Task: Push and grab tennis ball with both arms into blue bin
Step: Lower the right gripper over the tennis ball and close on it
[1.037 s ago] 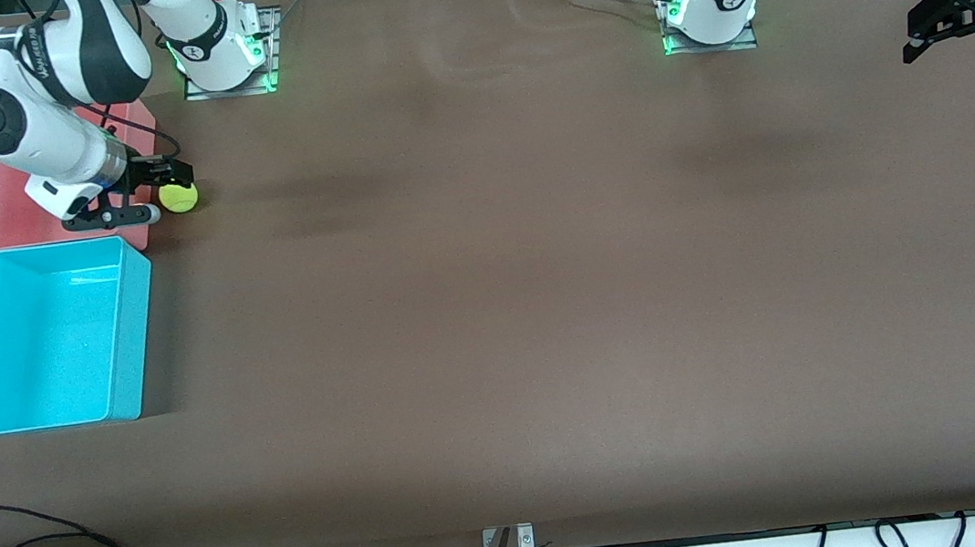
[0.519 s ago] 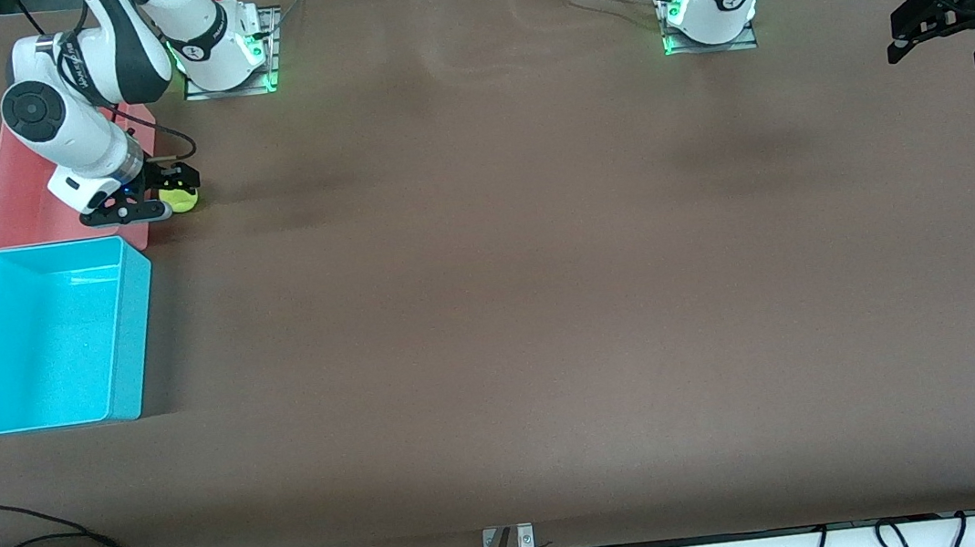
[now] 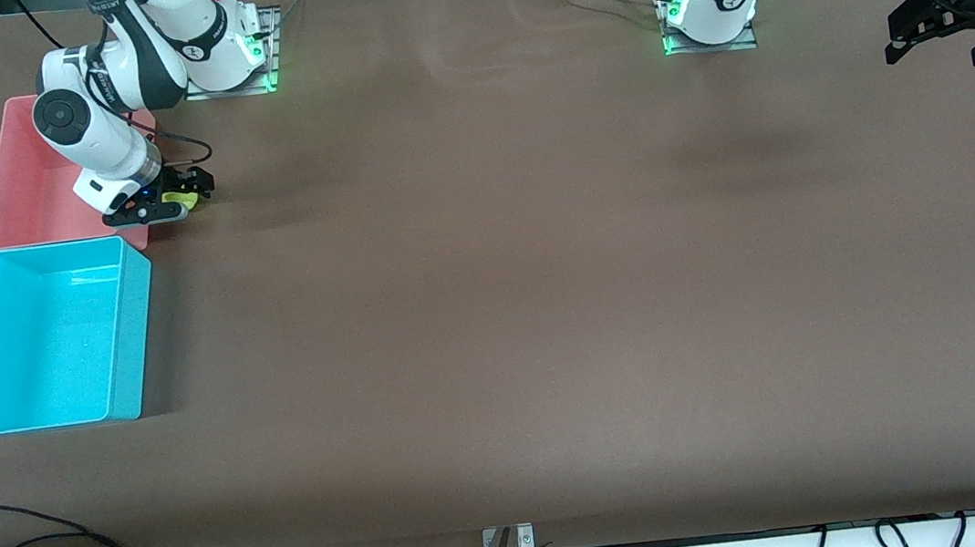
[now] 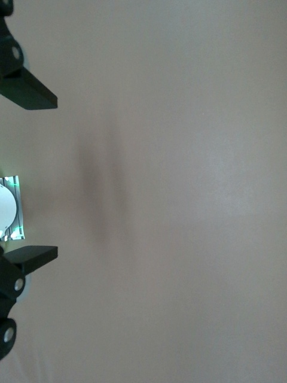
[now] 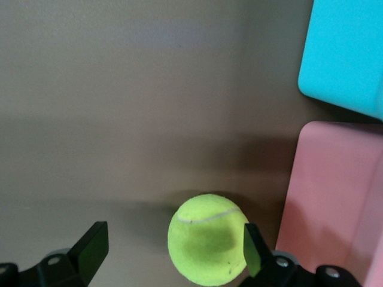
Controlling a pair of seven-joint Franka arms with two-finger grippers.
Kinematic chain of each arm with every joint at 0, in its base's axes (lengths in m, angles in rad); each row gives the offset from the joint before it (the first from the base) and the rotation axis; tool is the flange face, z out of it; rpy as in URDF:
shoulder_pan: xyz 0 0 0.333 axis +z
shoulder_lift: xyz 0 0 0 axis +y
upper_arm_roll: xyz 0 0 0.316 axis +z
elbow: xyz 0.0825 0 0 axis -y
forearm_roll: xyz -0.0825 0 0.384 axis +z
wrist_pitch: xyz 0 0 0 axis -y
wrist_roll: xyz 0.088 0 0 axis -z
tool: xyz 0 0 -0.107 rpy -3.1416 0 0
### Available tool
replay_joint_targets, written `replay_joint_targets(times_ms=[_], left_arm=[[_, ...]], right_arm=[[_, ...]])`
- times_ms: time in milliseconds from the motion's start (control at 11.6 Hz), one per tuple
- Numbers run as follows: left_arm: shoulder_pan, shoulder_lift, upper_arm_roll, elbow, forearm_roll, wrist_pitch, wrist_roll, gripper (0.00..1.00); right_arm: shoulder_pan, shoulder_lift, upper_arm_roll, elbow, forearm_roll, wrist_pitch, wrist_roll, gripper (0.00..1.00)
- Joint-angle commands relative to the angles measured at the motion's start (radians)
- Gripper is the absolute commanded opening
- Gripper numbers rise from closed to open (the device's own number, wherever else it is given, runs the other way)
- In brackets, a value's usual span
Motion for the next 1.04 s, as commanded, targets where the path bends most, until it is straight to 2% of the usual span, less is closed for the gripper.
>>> replay_joint_targets(times_ms=[0,259,691,951], left_arm=[[-0.105,0.005,0.086,0.027,-0.004,-0.023,-0.104,1.0],[-0.118,0.028,0.09,0.059,-0.004,-0.022,-0.222,1.0],[-0.132,0.062,0.094,0.092,-0.001,-0.023,-0.226,1.0],[-0.129,0.062,0.088,0.092,-0.001,-0.023,-0.224,1.0]], right_arm=[[-0.026,-0.01,0.003,-0.036,-0.058,0.029,0.025,1.0],[-0.059,0.005,0.003,-0.051,-0.116,0.056,0.025,1.0],[-0.061,0.049,0.002,-0.076,-0.118,0.133,0.025,1.0],[-0.062,0.071,0.002,-0.078,-0.124,0.155,0.024,0.69]])
